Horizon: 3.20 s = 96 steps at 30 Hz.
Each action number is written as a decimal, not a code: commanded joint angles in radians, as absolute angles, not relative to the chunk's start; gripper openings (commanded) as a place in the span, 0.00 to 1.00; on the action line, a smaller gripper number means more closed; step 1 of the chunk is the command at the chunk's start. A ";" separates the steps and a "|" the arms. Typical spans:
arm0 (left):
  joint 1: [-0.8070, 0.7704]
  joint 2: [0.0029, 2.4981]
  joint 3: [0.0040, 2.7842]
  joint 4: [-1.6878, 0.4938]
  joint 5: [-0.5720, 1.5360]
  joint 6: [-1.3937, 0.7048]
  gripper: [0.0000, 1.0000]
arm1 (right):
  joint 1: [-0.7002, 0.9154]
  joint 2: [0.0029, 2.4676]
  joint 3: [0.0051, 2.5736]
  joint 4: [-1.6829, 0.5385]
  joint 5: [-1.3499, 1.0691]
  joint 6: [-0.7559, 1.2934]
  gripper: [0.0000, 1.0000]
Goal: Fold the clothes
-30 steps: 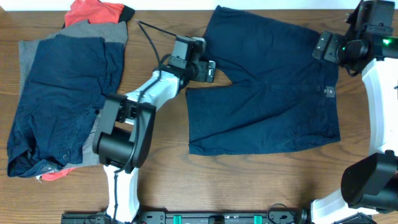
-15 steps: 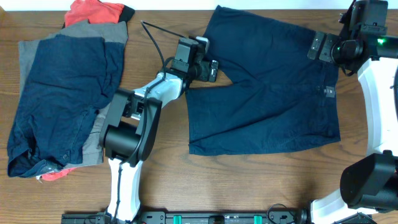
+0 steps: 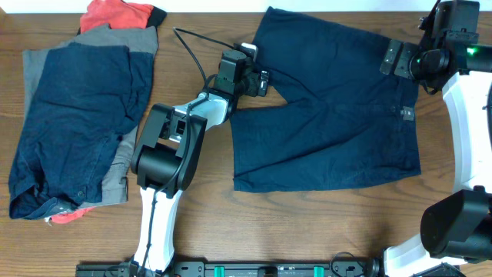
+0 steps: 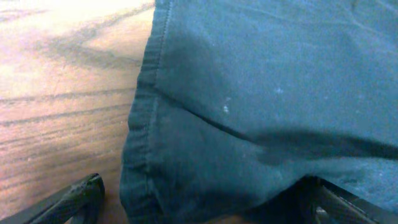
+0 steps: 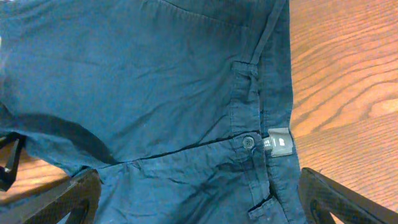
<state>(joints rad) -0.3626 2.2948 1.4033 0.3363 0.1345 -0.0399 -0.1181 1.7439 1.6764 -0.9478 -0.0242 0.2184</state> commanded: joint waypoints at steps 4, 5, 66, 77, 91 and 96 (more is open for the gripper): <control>-0.360 2.321 1.414 0.334 0.115 0.000 0.37 | -0.097 1.747 1.673 -0.950 -0.028 0.205 0.99; -0.360 2.321 1.414 0.334 0.115 0.000 0.23 | -0.097 1.747 1.673 -0.950 -0.028 0.205 0.99; -0.253 1.392 1.238 -1.177 0.255 -0.610 0.87 | -0.086 1.401 1.559 -1.579 0.134 0.728 0.99; -0.516 1.512 1.024 -1.006 0.236 -0.952 0.86 | -0.086 1.401 1.181 -1.319 0.041 0.828 0.87; -0.593 1.525 0.921 -0.952 0.121 -1.405 0.75 | -0.084 1.401 0.994 -1.127 0.006 0.842 0.84; -0.593 1.525 0.893 -0.880 0.187 -1.446 0.71 | -0.084 1.401 0.994 -1.110 0.006 0.841 0.84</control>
<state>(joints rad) -0.5911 1.5208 0.8970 -0.8989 0.1612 -1.3659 -0.0818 1.4002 0.9981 -1.1141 0.0071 0.8234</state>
